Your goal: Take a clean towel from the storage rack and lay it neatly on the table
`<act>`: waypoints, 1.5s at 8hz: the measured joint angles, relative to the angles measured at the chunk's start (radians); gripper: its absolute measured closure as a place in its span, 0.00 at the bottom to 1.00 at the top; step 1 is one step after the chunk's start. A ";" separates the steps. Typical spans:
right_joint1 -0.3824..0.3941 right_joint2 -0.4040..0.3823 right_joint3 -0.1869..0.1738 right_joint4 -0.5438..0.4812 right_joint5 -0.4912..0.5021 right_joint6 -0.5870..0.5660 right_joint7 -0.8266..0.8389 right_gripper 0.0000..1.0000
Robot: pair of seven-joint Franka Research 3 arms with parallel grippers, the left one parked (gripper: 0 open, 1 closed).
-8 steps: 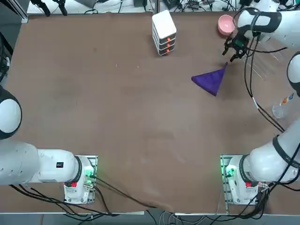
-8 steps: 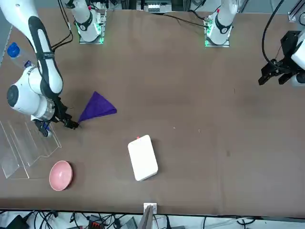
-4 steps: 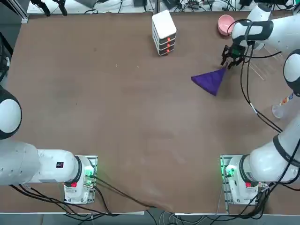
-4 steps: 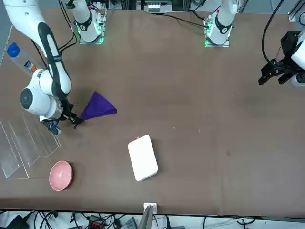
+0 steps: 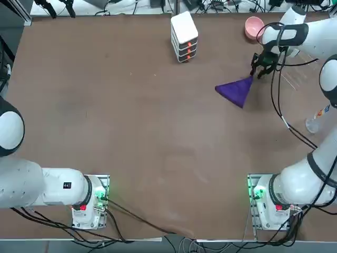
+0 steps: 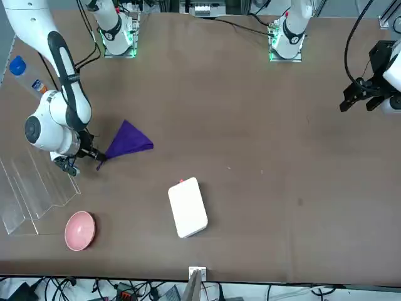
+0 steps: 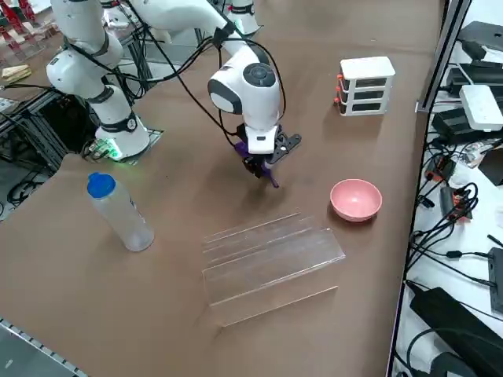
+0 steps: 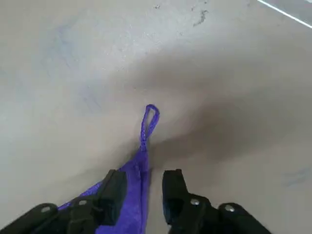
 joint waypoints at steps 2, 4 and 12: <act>0.000 0.006 0.002 -0.002 0.000 0.020 0.000 0.55; 0.000 0.024 0.006 -0.003 0.001 0.049 0.000 0.55; 0.002 0.029 0.022 -0.003 0.001 0.058 0.000 0.64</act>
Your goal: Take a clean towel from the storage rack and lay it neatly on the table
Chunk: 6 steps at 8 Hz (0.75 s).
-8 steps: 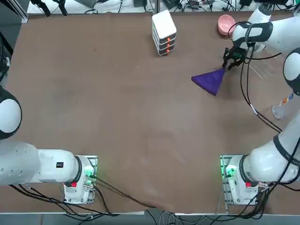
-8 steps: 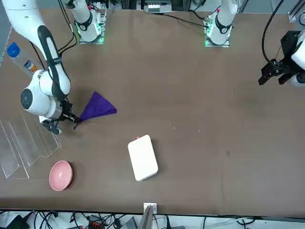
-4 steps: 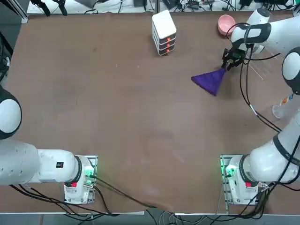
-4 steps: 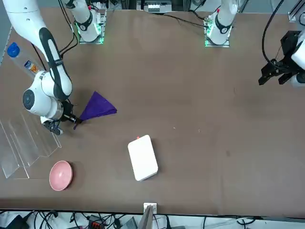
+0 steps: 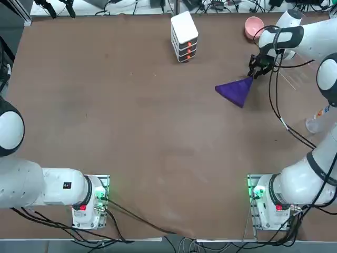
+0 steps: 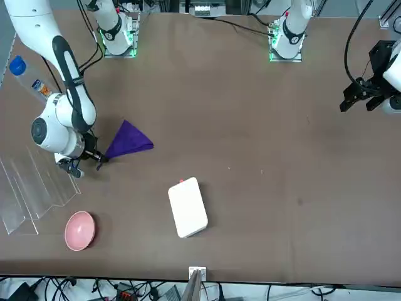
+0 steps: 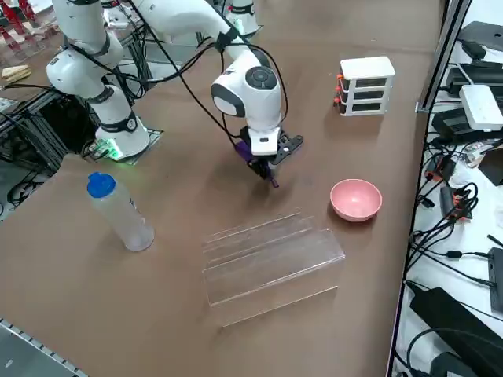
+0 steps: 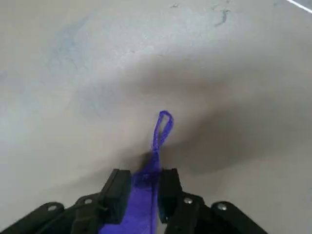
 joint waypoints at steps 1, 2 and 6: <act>0.000 0.000 0.000 0.000 0.000 0.000 0.000 0.67; 0.000 0.000 0.000 0.000 0.000 0.000 0.000 0.69; -0.001 -0.002 0.000 0.000 0.001 -0.002 0.000 0.98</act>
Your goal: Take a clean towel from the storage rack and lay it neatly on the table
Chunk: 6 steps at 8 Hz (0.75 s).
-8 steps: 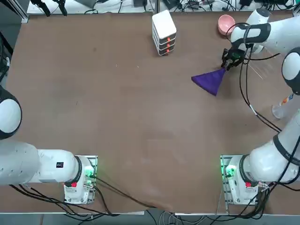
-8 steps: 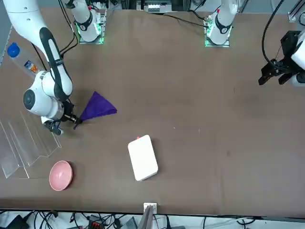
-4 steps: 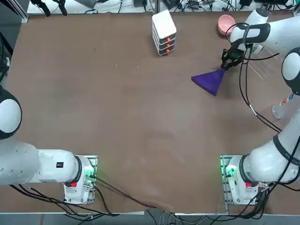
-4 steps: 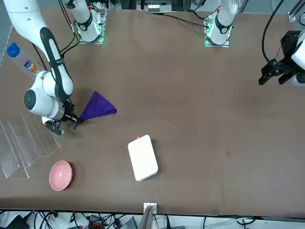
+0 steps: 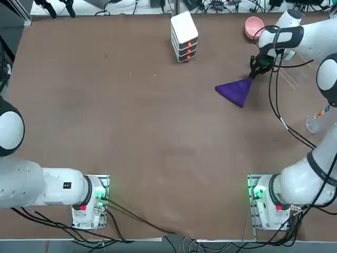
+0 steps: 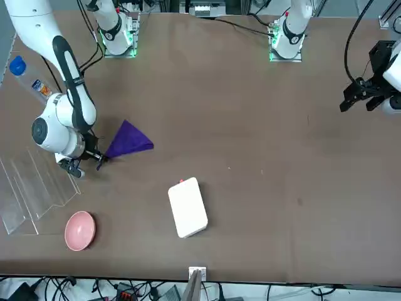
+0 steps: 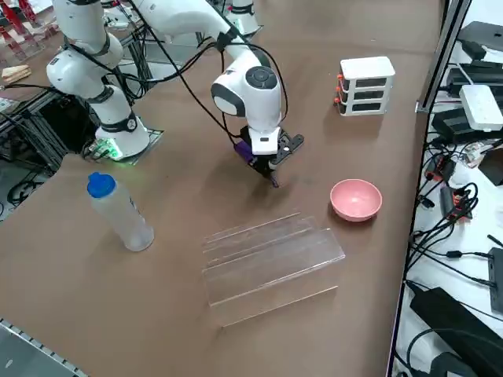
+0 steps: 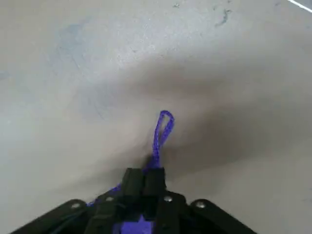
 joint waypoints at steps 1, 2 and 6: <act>0.000 -0.002 0.000 0.000 0.000 -0.003 0.000 0.98; -0.001 -0.008 0.000 0.002 0.000 -0.018 0.000 0.98; 0.001 -0.108 0.028 0.016 0.000 -0.190 -0.006 0.98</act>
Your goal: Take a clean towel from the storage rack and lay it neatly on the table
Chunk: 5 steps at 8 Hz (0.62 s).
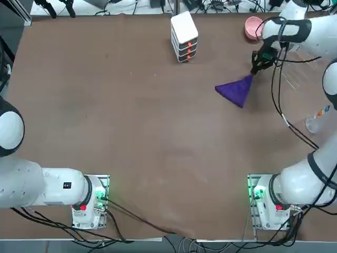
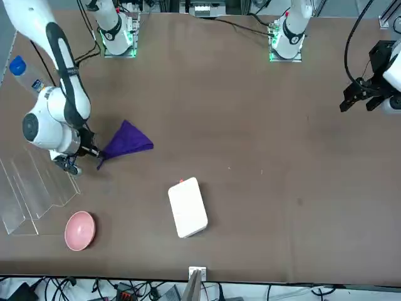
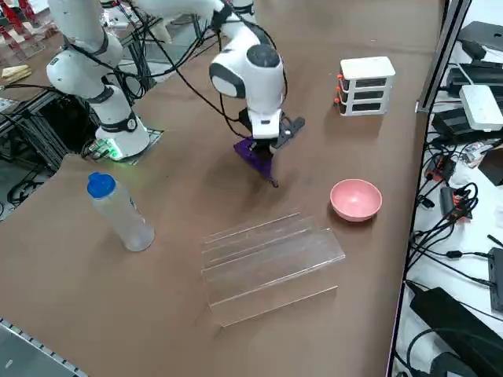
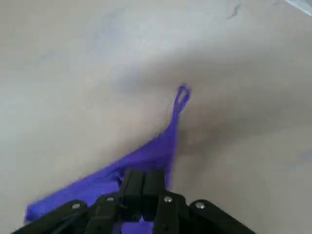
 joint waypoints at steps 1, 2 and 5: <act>0.002 -0.017 0.033 -0.001 0.001 -0.070 0.000 0.98; 0.004 -0.026 0.068 -0.004 0.002 -0.144 0.001 0.98; 0.010 -0.047 0.180 -0.029 0.042 -0.288 0.021 0.98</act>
